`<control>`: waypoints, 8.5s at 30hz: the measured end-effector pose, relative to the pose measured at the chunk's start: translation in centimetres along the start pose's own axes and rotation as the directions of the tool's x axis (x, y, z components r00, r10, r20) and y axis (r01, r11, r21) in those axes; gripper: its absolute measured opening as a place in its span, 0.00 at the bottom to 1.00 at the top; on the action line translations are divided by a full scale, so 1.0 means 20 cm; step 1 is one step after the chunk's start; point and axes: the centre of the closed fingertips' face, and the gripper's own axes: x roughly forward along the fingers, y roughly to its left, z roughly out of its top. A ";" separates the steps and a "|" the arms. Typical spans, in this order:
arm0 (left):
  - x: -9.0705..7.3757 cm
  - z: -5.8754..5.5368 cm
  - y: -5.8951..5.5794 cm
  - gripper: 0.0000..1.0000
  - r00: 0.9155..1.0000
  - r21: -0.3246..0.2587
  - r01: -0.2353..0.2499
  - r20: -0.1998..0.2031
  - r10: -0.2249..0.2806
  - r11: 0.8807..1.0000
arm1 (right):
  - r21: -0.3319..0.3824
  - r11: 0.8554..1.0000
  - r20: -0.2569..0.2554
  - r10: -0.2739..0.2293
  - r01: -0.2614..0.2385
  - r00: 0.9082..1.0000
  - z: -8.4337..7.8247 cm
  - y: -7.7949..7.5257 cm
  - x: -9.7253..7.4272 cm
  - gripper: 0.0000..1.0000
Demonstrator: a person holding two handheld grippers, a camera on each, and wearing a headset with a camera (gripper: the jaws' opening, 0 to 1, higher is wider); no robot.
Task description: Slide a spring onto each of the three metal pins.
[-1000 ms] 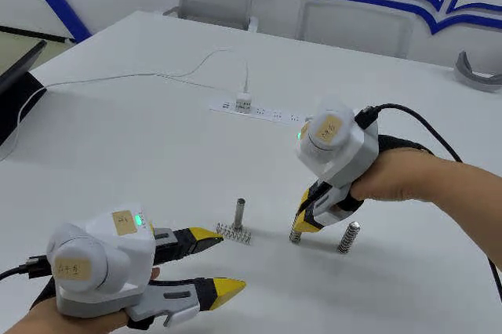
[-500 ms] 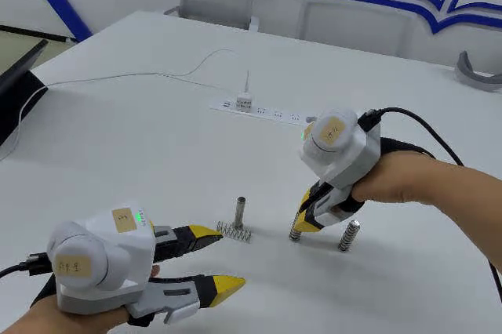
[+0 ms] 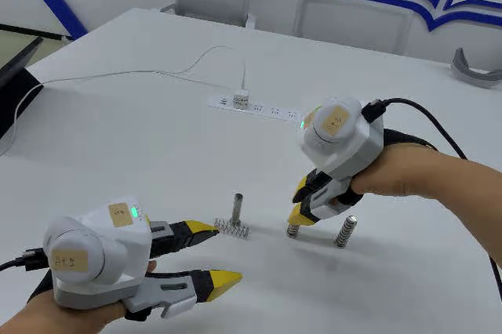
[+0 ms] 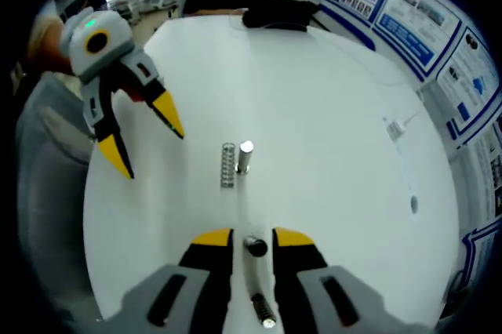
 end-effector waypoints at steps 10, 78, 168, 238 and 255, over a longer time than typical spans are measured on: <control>-0.01 0.00 0.02 0.40 1.000 -0.004 -0.011 0.002 0.011 1.000 | 0.012 1.000 0.042 0.026 -0.026 0.999 0.10 0.05 0.09 0.20; -0.02 -0.02 0.04 0.37 1.000 0.017 -0.018 -0.018 0.018 1.000 | -0.182 0.964 -0.021 0.195 -0.196 0.981 0.18 0.37 0.10 0.12; 0.01 0.03 0.03 0.23 0.999 0.017 -0.009 0.032 0.008 1.000 | -0.284 0.944 0.036 0.187 -0.170 0.982 0.40 0.43 -0.06 0.12; -0.04 -0.02 0.10 0.54 0.998 -0.089 -0.063 0.007 0.064 0.994 | -0.086 0.994 -0.053 0.064 -0.068 0.997 0.35 0.03 0.10 0.12; -0.04 -0.04 0.10 0.53 0.998 -0.093 -0.067 0.000 0.067 0.993 | -0.047 0.994 -0.097 0.094 -0.099 0.991 0.28 0.04 0.22 0.12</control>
